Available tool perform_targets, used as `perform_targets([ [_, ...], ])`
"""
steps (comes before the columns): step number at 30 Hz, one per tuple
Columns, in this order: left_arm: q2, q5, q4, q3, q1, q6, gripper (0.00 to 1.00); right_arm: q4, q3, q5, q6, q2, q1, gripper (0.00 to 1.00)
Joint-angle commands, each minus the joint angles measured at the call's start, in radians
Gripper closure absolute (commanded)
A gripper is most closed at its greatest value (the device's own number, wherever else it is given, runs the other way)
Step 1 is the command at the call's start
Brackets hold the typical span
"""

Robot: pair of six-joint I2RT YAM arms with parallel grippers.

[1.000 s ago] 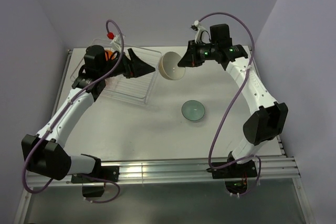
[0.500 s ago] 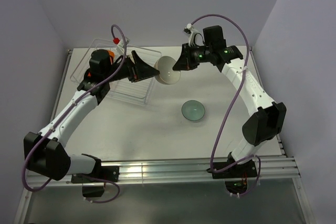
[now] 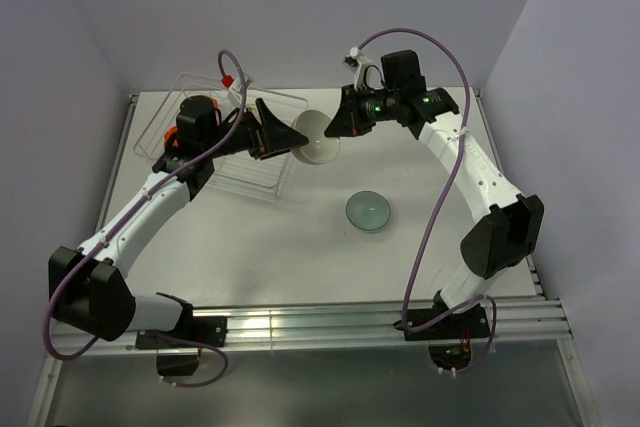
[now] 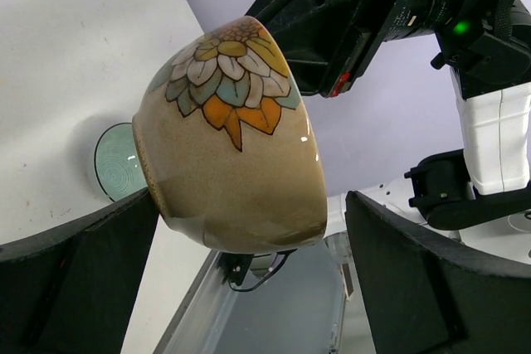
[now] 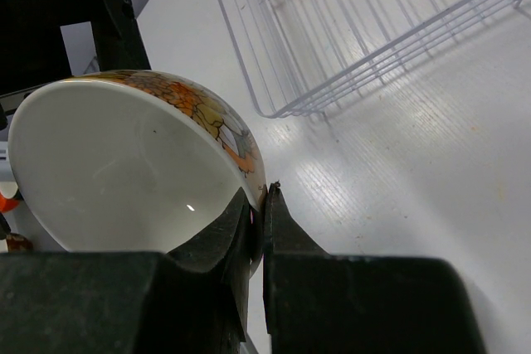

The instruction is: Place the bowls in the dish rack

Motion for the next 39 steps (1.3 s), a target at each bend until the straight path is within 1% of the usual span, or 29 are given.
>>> perform_targets([
  [1,0.008,0.008,0.047,0.014,-0.009,-0.013,0.0,0.045,0.031,-0.031,0.005,-0.033,0.013,1.0],
  [6,0.014,0.019,0.066,-0.003,-0.014,-0.037,0.01,0.043,0.035,-0.025,0.002,-0.033,0.023,1.0],
  [8,0.014,0.028,0.072,-0.004,-0.014,-0.043,0.07,0.043,0.034,-0.023,0.001,-0.03,0.02,1.0],
  [9,0.014,0.031,0.086,-0.009,-0.014,-0.049,0.13,0.042,0.033,-0.023,0.001,-0.03,0.022,1.0],
  [11,0.011,0.042,0.101,-0.017,-0.014,-0.063,0.22,0.04,0.03,-0.023,-0.002,-0.027,0.022,1.0],
  [12,0.01,0.043,0.115,-0.024,-0.014,-0.067,0.31,0.04,0.03,-0.023,-0.002,-0.027,0.022,1.0],
  [14,0.007,0.049,0.126,-0.029,-0.014,-0.081,0.42,0.035,0.036,-0.023,-0.002,-0.021,0.023,1.0],
  [16,0.002,0.048,0.126,-0.032,-0.013,-0.076,0.65,0.028,0.042,-0.028,-0.001,-0.011,0.022,1.0],
  [17,0.0,0.048,0.123,-0.032,-0.013,-0.075,0.73,0.026,0.045,-0.029,-0.001,-0.01,0.023,1.0],
  [18,0.002,0.048,0.12,-0.029,-0.011,-0.075,0.89,0.019,0.047,-0.028,-0.001,-0.007,0.023,1.0],
  [19,0.0,0.049,0.118,-0.027,-0.01,-0.075,0.97,0.02,0.048,-0.025,-0.001,-0.004,0.023,1.0],
  [20,0.0,0.048,0.115,-0.026,-0.006,-0.073,1.0,0.019,0.05,-0.023,0.001,-0.002,0.023,0.96],
  [22,-0.004,0.04,0.1,-0.023,-0.003,-0.066,1.0,0.015,0.051,-0.025,0.001,0.002,0.023,0.89],
  [24,-0.009,0.028,0.095,-0.023,0.004,-0.06,1.0,0.012,0.056,-0.022,0.001,0.005,0.022,0.71],
  [25,-0.012,0.023,0.09,-0.023,0.006,-0.055,1.0,0.012,0.054,-0.02,0.002,0.005,0.025,0.64],
  [26,-0.015,0.02,0.084,-0.024,0.012,-0.053,1.0,0.014,0.054,-0.017,0.002,0.005,0.023,0.54],
  [27,-0.016,0.016,0.083,-0.024,0.014,-0.05,1.0,0.014,0.054,-0.017,0.004,0.005,0.023,0.49],
  [29,-0.018,0.011,0.072,-0.027,0.026,-0.047,1.0,0.011,0.056,-0.016,0.005,0.009,0.023,0.45],
  [31,-0.023,-0.001,0.064,-0.03,0.033,-0.035,1.0,0.012,0.056,-0.009,0.008,0.009,0.023,0.37],
  [33,-0.024,-0.009,0.048,-0.032,0.047,-0.02,1.0,0.009,0.054,0.001,0.007,0.01,0.023,0.33],
  [34,-0.021,-0.02,0.04,-0.03,0.053,-0.012,1.0,0.008,0.056,0.006,0.008,0.013,0.023,0.28],
  [36,-0.018,-0.029,0.005,-0.023,0.076,0.015,1.0,0.005,0.057,0.021,0.007,0.012,0.023,0.25],
  [37,-0.009,-0.032,-0.005,-0.021,0.089,0.022,1.0,0.003,0.058,0.024,0.002,0.013,0.025,0.17],
  [39,0.009,-0.03,-0.023,-0.01,0.128,0.051,1.0,-0.001,0.059,0.033,0.001,0.013,0.022,0.15],
])
